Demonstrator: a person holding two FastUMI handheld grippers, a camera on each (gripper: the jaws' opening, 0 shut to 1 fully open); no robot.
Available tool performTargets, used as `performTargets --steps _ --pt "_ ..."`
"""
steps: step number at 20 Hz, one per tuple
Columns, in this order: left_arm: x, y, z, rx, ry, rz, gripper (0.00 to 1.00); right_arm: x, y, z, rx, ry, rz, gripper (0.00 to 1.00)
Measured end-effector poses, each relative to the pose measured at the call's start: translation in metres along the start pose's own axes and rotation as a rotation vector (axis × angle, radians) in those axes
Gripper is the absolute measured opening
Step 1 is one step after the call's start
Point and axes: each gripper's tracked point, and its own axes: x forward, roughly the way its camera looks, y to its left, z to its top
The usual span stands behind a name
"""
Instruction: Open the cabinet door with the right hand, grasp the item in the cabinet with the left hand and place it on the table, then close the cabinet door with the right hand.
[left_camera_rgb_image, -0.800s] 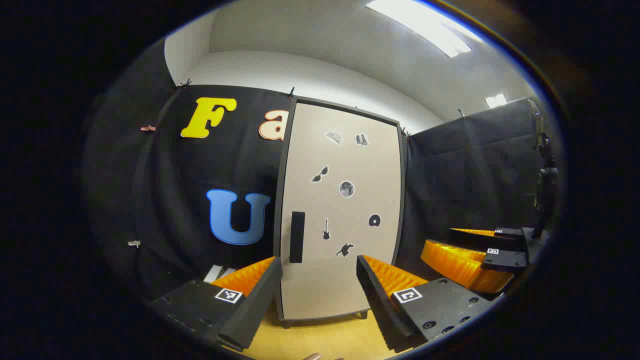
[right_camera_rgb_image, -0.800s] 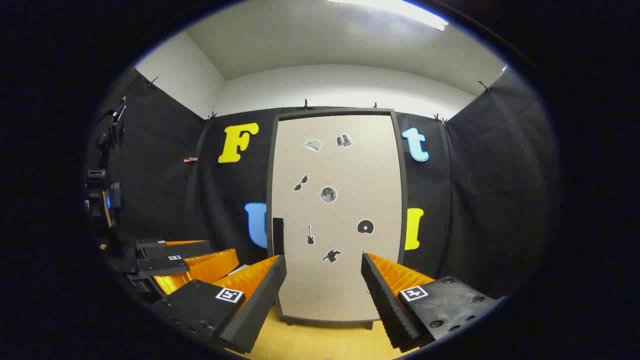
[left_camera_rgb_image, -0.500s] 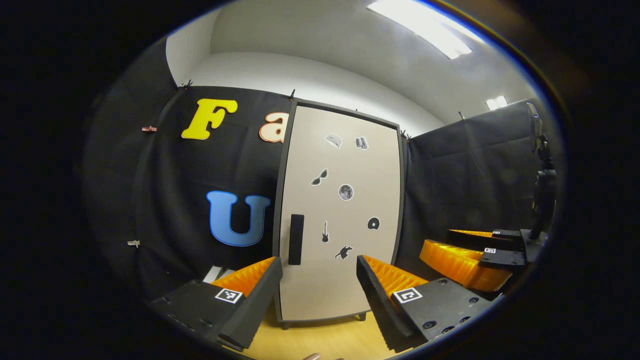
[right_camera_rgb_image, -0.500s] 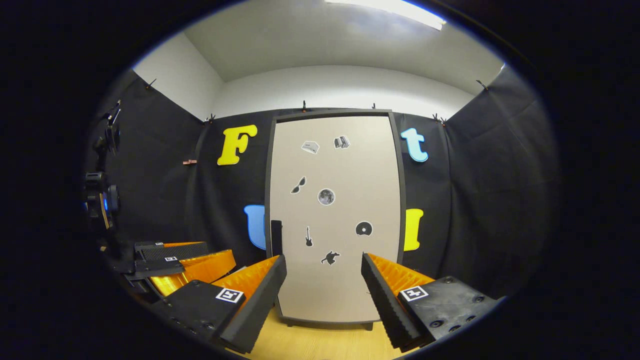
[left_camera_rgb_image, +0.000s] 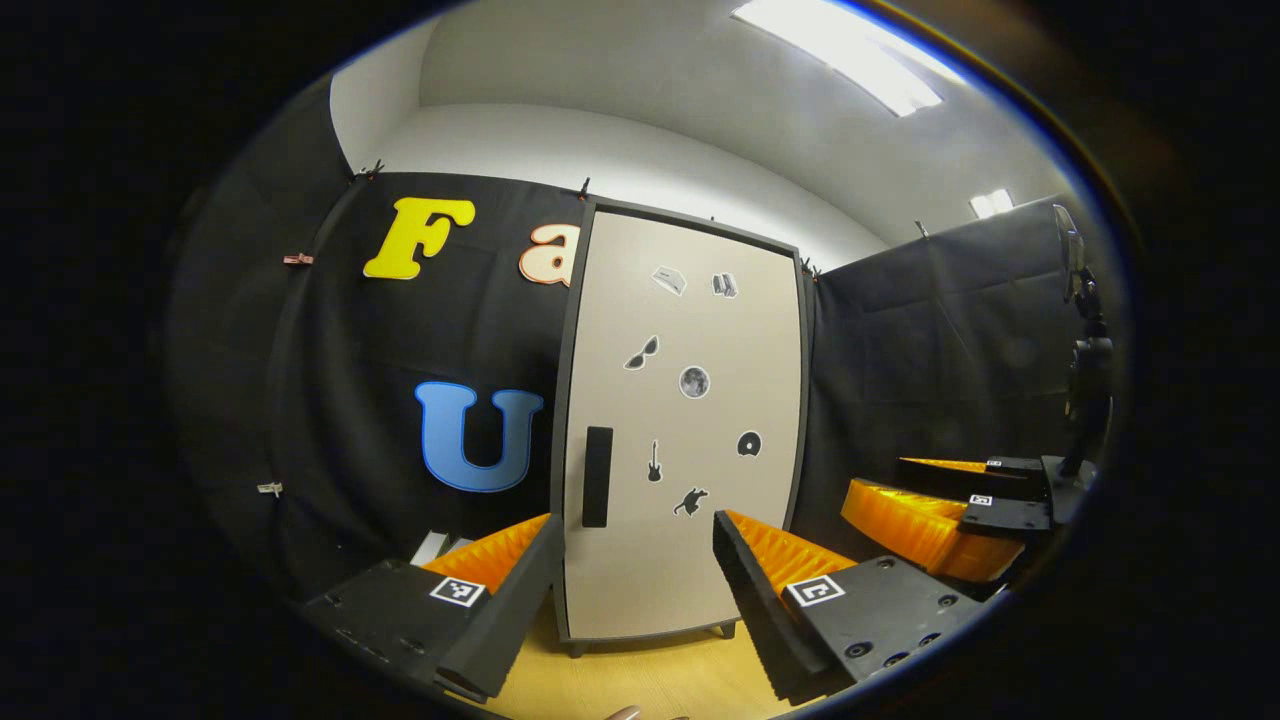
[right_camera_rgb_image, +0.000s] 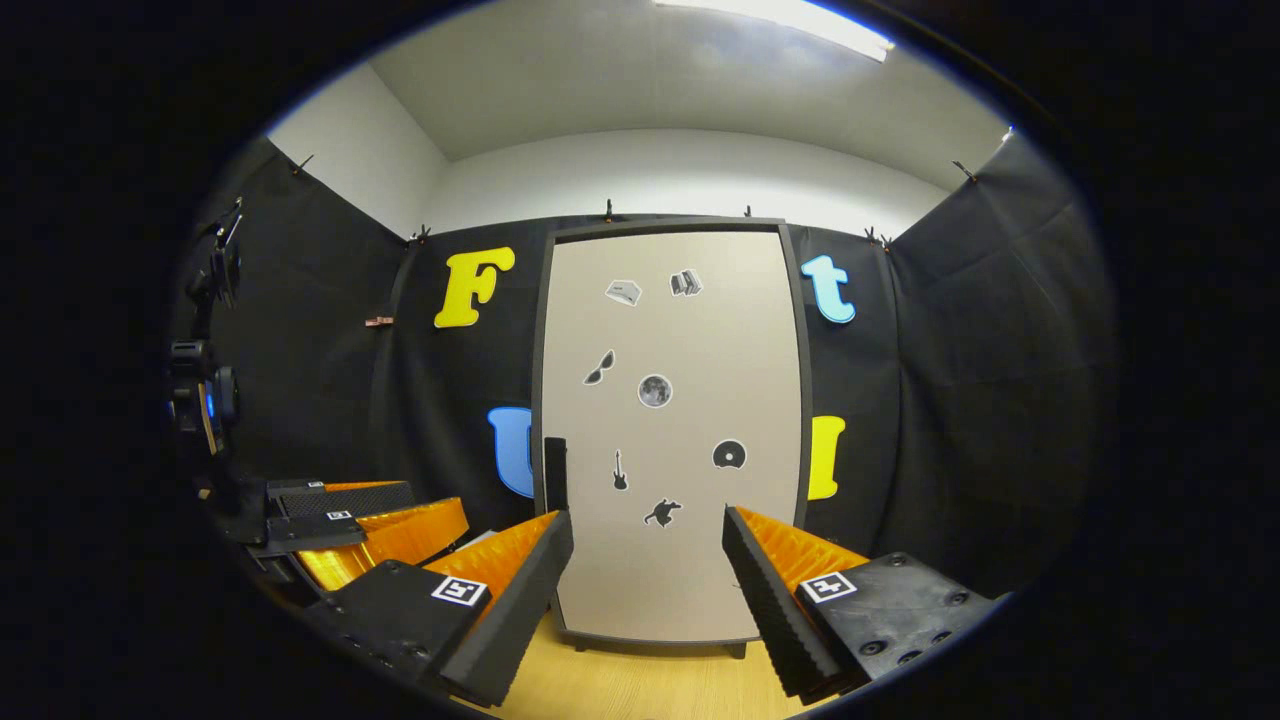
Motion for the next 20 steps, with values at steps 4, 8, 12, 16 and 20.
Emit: performTargets --steps 4,8,12,16,20 --pt "-0.001 0.0 -0.002 0.01 0.002 -0.002 0.93 0.001 0.001 -0.001 0.01 0.003 -0.007 0.98" --pt "-0.001 0.001 -0.002 0.015 -0.004 -0.005 0.93 0.004 0.004 -0.002 0.011 0.006 -0.006 0.98" --pt "-0.002 0.004 0.003 0.005 -0.031 -0.003 0.93 0.008 0.008 -0.003 0.0 0.01 0.002 0.98" --pt "-0.01 0.012 0.009 0.002 -0.053 0.0 0.93 0.017 0.019 -0.005 -0.001 0.013 0.021 0.98" --pt "-0.013 0.032 0.004 0.023 -0.037 0.035 0.94 0.03 0.036 -0.008 0.003 0.015 0.048 0.98"
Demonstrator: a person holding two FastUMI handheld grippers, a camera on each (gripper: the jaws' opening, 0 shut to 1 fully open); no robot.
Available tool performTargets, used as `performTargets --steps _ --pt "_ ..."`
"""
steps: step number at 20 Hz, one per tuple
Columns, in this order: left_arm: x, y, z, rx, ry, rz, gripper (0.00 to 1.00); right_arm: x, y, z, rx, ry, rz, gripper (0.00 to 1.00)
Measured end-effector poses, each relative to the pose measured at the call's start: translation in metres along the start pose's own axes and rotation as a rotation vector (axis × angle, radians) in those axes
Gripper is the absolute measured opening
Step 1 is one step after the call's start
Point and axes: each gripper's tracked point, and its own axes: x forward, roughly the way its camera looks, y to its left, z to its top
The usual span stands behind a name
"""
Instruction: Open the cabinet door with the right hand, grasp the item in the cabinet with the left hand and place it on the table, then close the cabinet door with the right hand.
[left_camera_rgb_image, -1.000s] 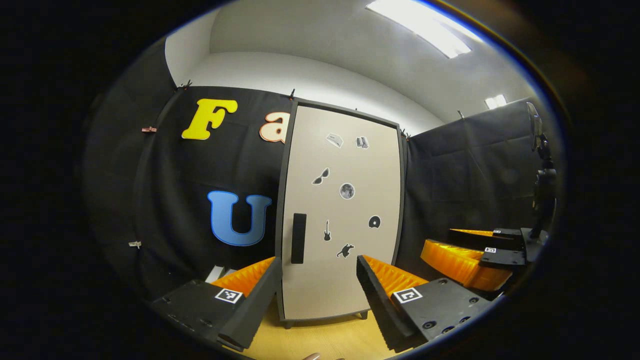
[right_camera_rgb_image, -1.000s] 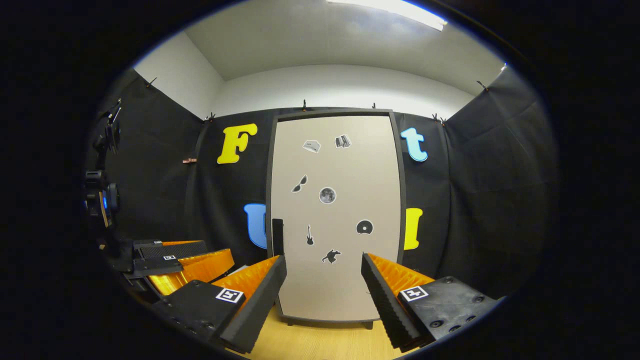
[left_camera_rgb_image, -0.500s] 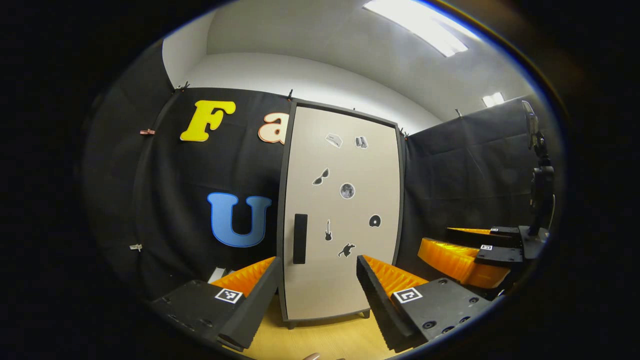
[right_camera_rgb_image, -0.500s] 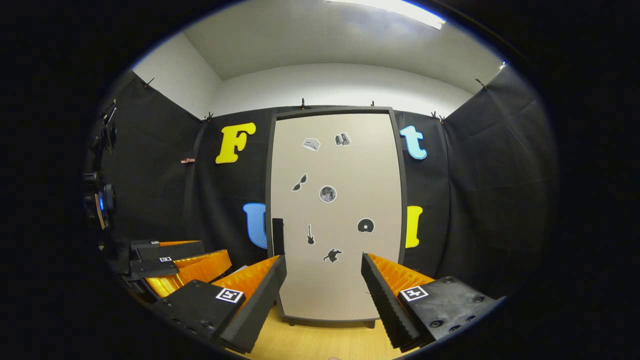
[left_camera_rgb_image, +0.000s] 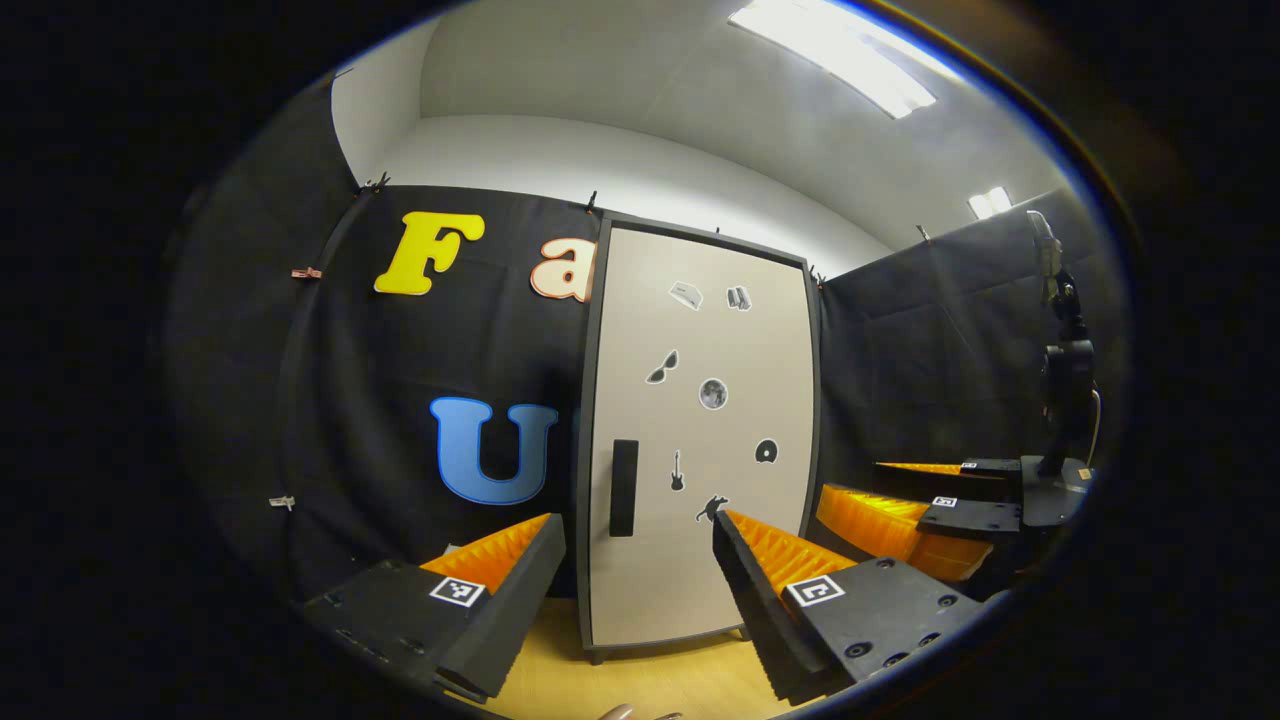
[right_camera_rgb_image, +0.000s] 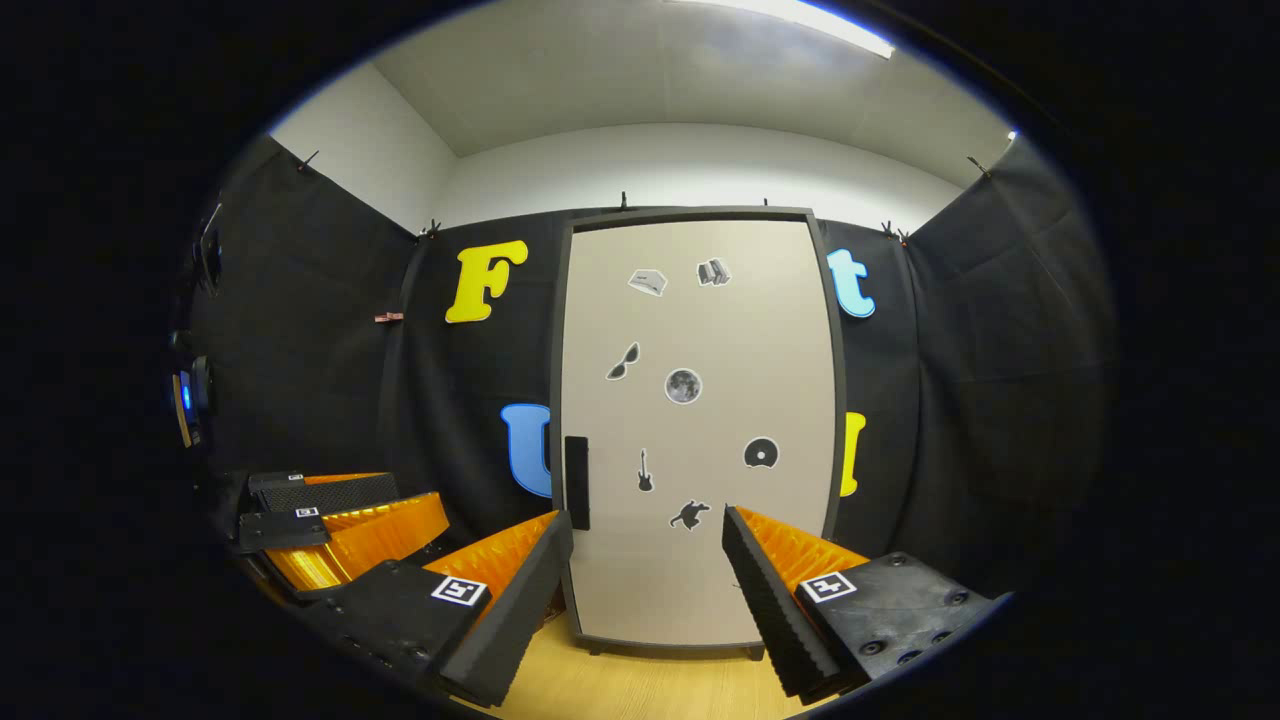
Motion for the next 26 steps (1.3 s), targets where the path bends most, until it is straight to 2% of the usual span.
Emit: performTargets --steps 6,12,17,19,20,23,25,26 --pt "-0.015 0.049 -0.005 0.008 0.021 0.076 0.94 0.032 0.036 -0.008 0.01 -0.012 0.039 0.97" --pt "-0.028 0.084 -0.007 0.018 0.026 0.104 0.94 0.081 0.071 -0.022 -0.014 -0.018 0.06 0.96" --pt "-0.034 0.104 -0.006 0.037 0.011 0.099 0.93 0.127 0.081 -0.039 -0.009 -0.012 0.014 0.94" --pt "-0.032 0.101 -0.009 0.034 0.017 0.065 0.94 0.142 0.085 -0.045 -0.014 -0.016 0.009 0.94" --pt "-0.032 0.103 -0.013 0.03 0.024 0.056 0.94 0.152 0.085 -0.05 -0.019 -0.012 0.003 0.88" --pt "-0.03 0.107 -0.019 0.01 0.037 0.04 0.94 0.178 0.084 -0.068 -0.019 0.019 -0.017 0.88" --pt "-0.028 0.115 -0.021 0.013 0.045 0.052 0.94 0.19 0.079 -0.076 -0.021 0.028 -0.046 0.88" --pt "-0.029 0.121 -0.023 0.017 0.049 0.062 0.94 0.195 0.076 -0.077 -0.025 0.024 -0.067 0.84"
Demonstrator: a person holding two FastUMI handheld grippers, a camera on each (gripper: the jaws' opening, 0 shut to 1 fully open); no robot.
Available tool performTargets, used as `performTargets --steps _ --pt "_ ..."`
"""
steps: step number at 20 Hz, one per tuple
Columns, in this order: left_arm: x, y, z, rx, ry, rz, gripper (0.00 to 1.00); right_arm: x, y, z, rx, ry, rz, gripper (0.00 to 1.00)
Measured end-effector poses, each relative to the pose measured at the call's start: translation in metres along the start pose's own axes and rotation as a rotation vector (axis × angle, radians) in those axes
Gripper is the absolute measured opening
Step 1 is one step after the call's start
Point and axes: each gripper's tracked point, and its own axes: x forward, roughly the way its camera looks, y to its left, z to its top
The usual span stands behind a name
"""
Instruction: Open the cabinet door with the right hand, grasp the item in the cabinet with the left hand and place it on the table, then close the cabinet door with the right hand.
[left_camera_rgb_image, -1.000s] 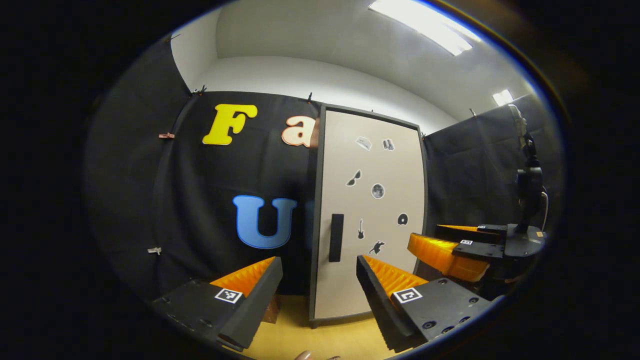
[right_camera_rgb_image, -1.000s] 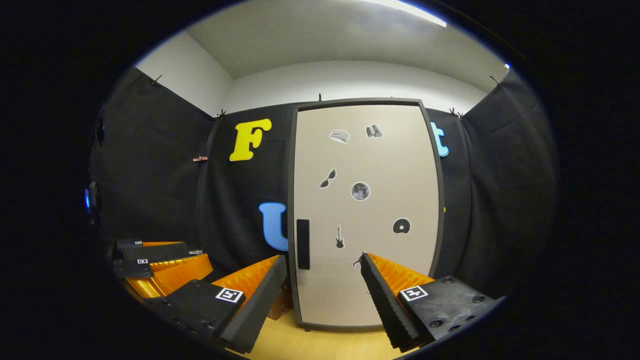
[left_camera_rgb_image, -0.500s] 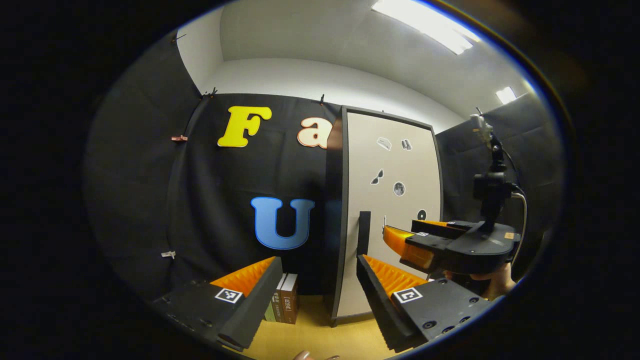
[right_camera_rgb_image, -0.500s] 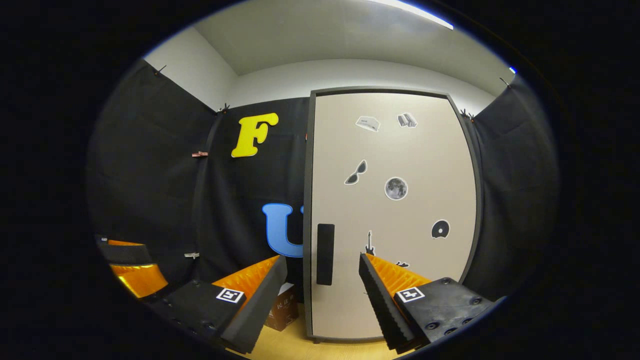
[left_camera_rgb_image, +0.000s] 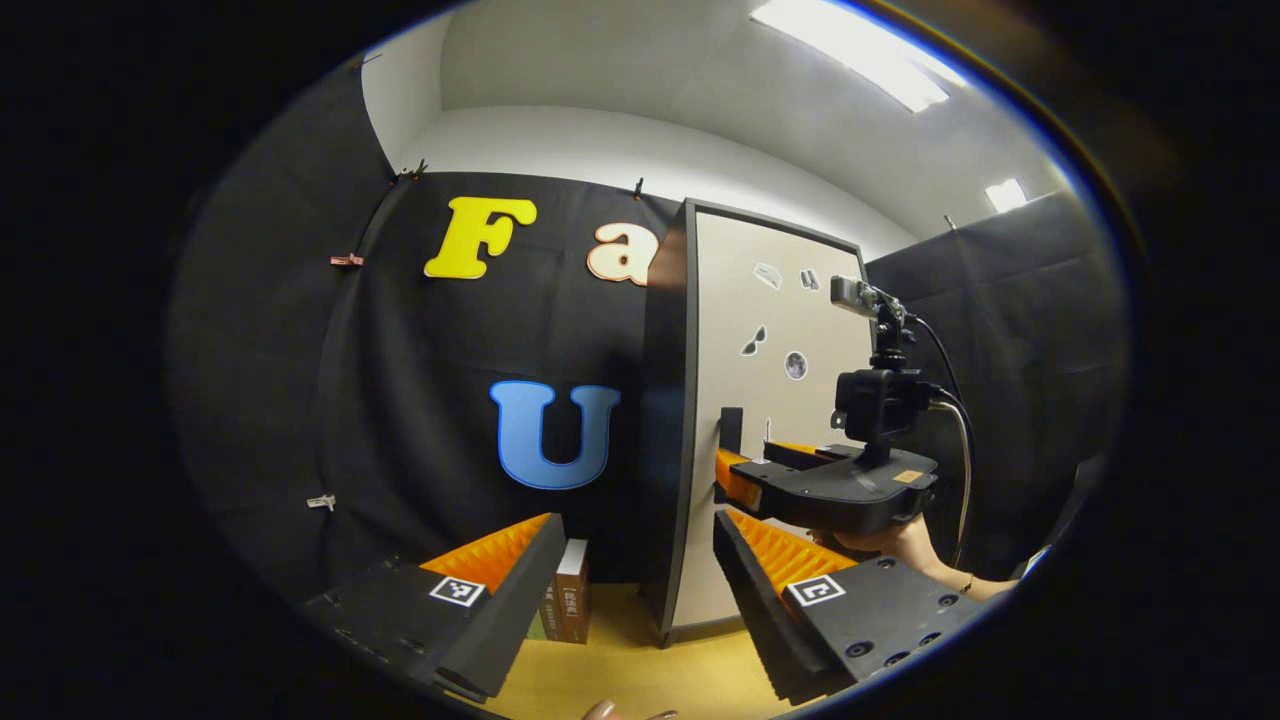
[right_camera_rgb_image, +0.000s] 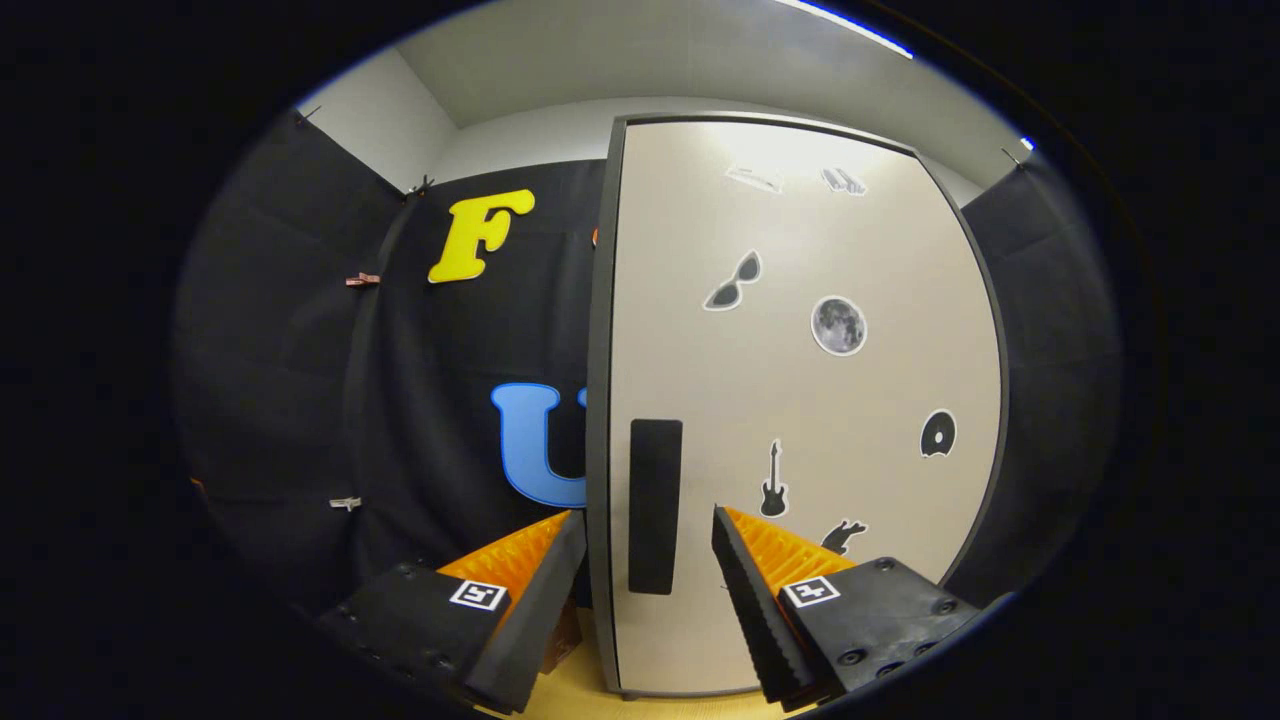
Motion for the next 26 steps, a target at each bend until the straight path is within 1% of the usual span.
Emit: performTargets --steps 2,5,6,8,9,10,11,12,13,14,16,17,18,20,23,26 --pt "-0.001 0.01 -0.002 0.0 0.007 0.021 0.94 0.011 -0.001 -0.002 -0.012 -0.006 -0.022 0.81" --pt "-0.001 0.015 -0.004 -0.024 0.012 0.027 0.94 0.025 -0.001 -0.01 -0.012 0.007 -0.031 0.8" --pt "-0.001 0.017 -0.006 -0.029 0.014 0.03 0.94 0.029 0.0 -0.011 -0.008 0.009 -0.035 0.78" --pt "-0.001 0.022 -0.008 -0.032 0.02 0.044 0.94 0.037 0.001 -0.015 0.0 0.017 -0.042 0.77" --pt "-0.001 0.024 -0.009 -0.032 0.024 0.05 0.94 0.041 -0.004 -0.015 -0.001 0.014 -0.068 0.76" --pt "0.0 0.025 -0.01 -0.032 0.025 0.053 0.94 0.045 -0.004 -0.015 -0.001 0.011 -0.074 0.61" --pt "0.0 0.027 -0.012 -0.034 0.026 0.057 0.94 0.047 -0.005 -0.016 -0.003 0.013 -0.083 0.54" --pt "-0.001 0.028 -0.013 -0.036 0.028 0.059 0.94 0.049 0.002 -0.02 0.005 0.02 -0.053 0.53" --pt "-0.002 0.029 -0.013 -0.039 0.029 0.061 0.94 0.048 0.001 -0.017 0.001 0.009 -0.067 0.53" --pt "-0.004 0.03 -0.014 -0.04 0.033 0.065 0.94 0.05 0.0 -0.018 -0.012 0.01 -0.075 0.37" --pt "-0.007 0.032 -0.015 -0.044 0.036 0.075 0.94 0.05 0.001 -0.018 -0.023 0.013 -0.084 0.27" --pt "-0.009 0.032 -0.014 -0.048 0.036 0.077 0.94 0.049 0.001 -0.016 -0.013 0.016 -0.095 0.27" --pt "-0.011 0.032 -0.014 -0.052 0.035 0.077 0.94 0.049 0.0 -0.019 -0.012 0.026 -0.098 0.17" --pt "-0.018 0.032 -0.011 -0.052 0.028 0.079 0.94 0.048 0.001 -0.019 0.005 0.038 -0.093 0.17" --pt "-0.026 0.035 -0.01 -0.037 0.028 0.088 0.94 0.043 0.001 -0.018 -0.008 0.041 -0.086 0.17" --pt "-0.029 0.036 -0.01 -0.032 0.034 0.08 0.94 0.035 0.002 -0.016 0.004 0.047 -0.065 0.17"
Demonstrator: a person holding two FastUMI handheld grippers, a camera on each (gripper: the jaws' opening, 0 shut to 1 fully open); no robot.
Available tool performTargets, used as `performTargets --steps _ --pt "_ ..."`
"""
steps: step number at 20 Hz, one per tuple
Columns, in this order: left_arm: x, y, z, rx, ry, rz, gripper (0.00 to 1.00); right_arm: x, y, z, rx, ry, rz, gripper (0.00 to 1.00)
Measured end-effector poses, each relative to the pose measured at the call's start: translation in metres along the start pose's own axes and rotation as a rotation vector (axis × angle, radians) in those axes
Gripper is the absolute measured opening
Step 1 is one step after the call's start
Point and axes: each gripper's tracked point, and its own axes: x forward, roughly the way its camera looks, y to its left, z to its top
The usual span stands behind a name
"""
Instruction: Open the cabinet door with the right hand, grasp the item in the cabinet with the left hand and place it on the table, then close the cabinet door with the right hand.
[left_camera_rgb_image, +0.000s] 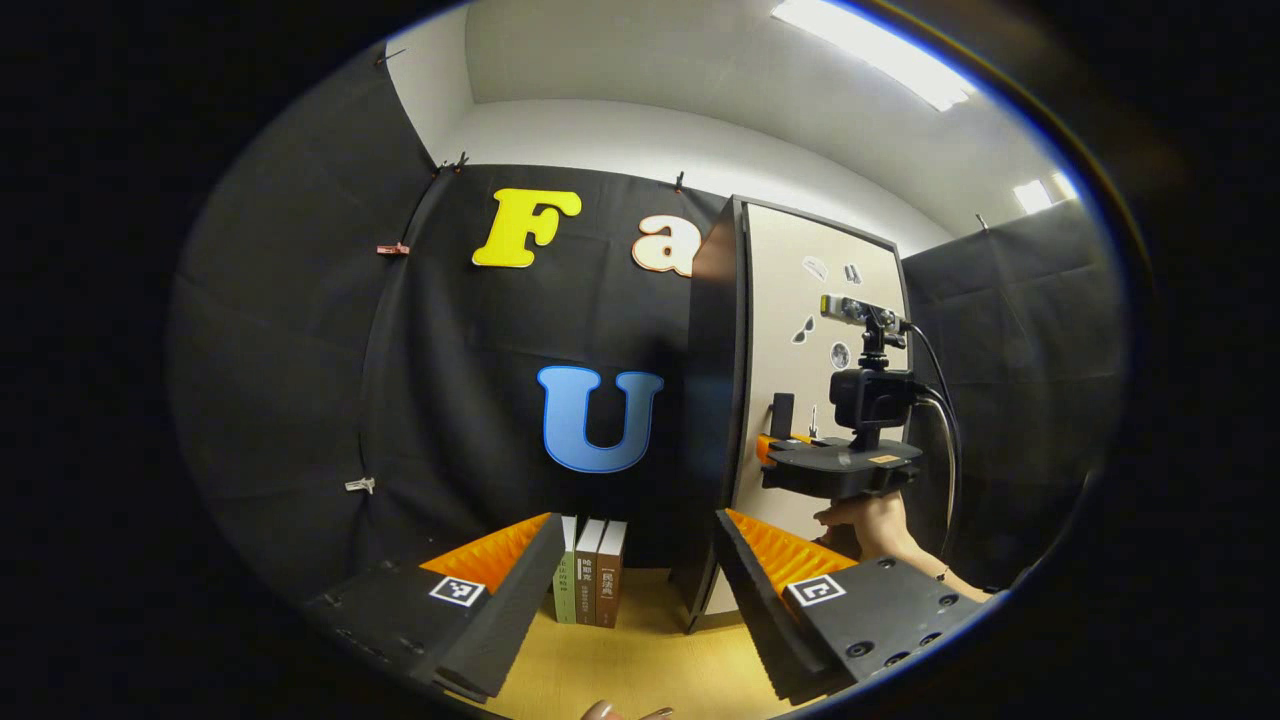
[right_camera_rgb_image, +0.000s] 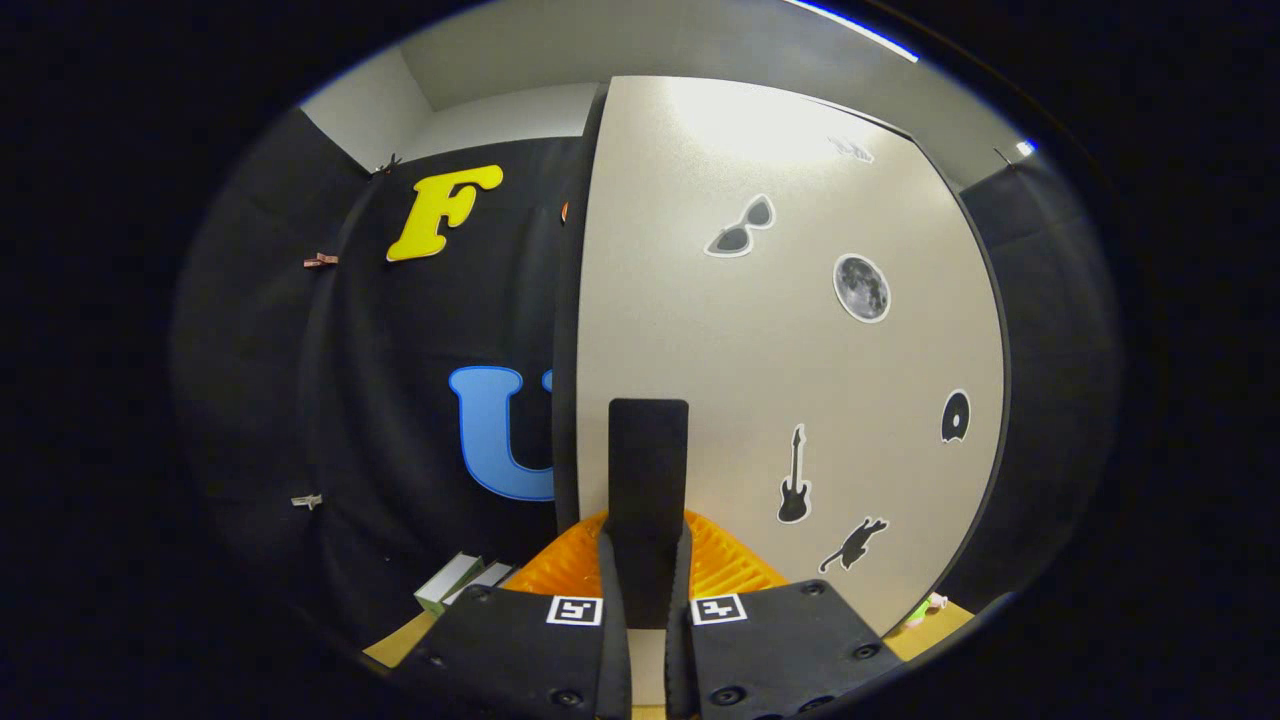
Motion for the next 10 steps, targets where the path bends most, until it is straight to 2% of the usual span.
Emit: performTargets --steps 6,10 --pt "-0.005 -0.009 0.001 0.014 0.008 -0.042 0.94 -0.018 -0.001 0.006 -0.033 0.012 0.033 0.17" --pt "-0.021 -0.032 -0.001 0.036 0.018 -0.086 0.94 -0.034 -0.002 0.009 -0.02 0.017 0.063 0.17"
